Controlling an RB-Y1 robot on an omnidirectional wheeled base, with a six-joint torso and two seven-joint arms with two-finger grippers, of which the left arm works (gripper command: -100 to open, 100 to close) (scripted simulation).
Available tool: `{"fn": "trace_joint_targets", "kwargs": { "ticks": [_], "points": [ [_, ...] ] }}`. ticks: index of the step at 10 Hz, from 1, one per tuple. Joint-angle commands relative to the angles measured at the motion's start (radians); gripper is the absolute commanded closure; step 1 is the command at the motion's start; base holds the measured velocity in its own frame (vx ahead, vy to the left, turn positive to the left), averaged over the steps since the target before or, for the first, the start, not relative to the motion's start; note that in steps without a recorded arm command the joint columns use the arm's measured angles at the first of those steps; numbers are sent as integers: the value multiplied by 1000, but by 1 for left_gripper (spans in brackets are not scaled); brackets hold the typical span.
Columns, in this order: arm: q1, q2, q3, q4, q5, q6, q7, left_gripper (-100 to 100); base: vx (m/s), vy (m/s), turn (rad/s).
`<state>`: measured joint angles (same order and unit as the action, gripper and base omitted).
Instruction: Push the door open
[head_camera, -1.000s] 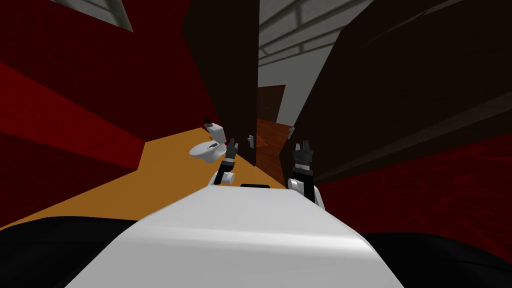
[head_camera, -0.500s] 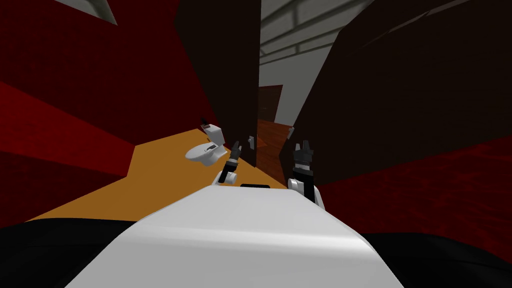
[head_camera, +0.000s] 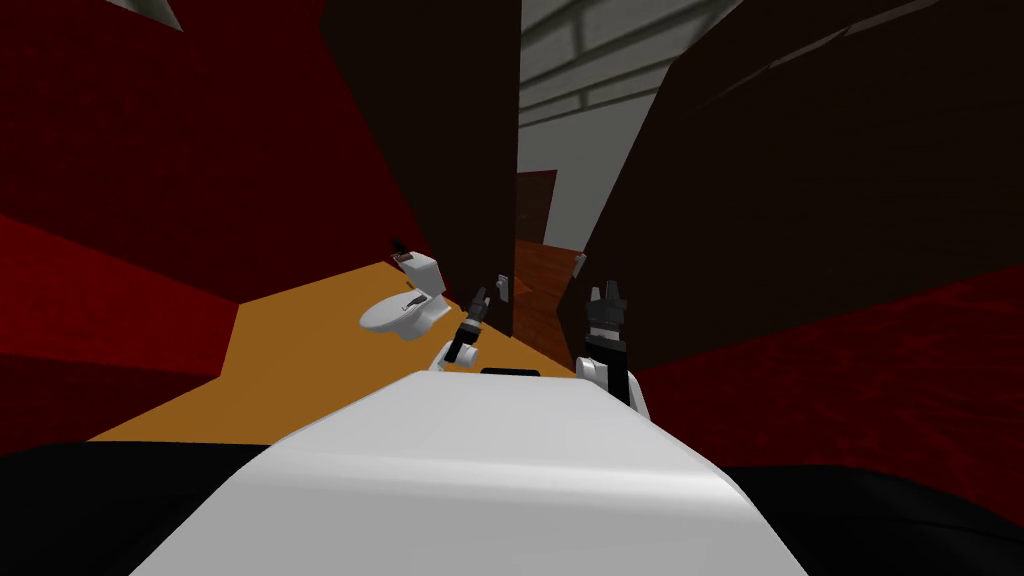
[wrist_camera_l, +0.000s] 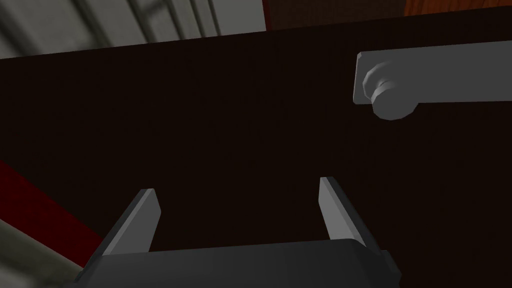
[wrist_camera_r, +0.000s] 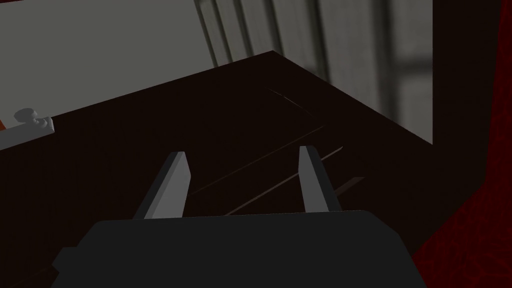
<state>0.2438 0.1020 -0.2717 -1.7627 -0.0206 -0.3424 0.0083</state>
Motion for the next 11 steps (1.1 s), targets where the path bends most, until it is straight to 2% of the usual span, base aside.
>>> {"fn": "trace_joint_targets", "kwargs": {
  "ticks": [1,2,5,6,10,11],
  "points": [
    [-21,-6,-18,50,-1,7,5,-100,64,131,-90],
    [-21,-6,-18,54,-1,7,5,-100,42,79,-29],
    [-53,-3,-44,132,2,24,21,-100,51,89,-94],
    [-73,-1,-60,180,4,34,30,-100,91,162,-205],
    [-106,0,-86,258,8,51,45,-100,60,144,-90],
    [-119,1,-96,290,9,58,52,-100,52,130,-83]
  ]
}}
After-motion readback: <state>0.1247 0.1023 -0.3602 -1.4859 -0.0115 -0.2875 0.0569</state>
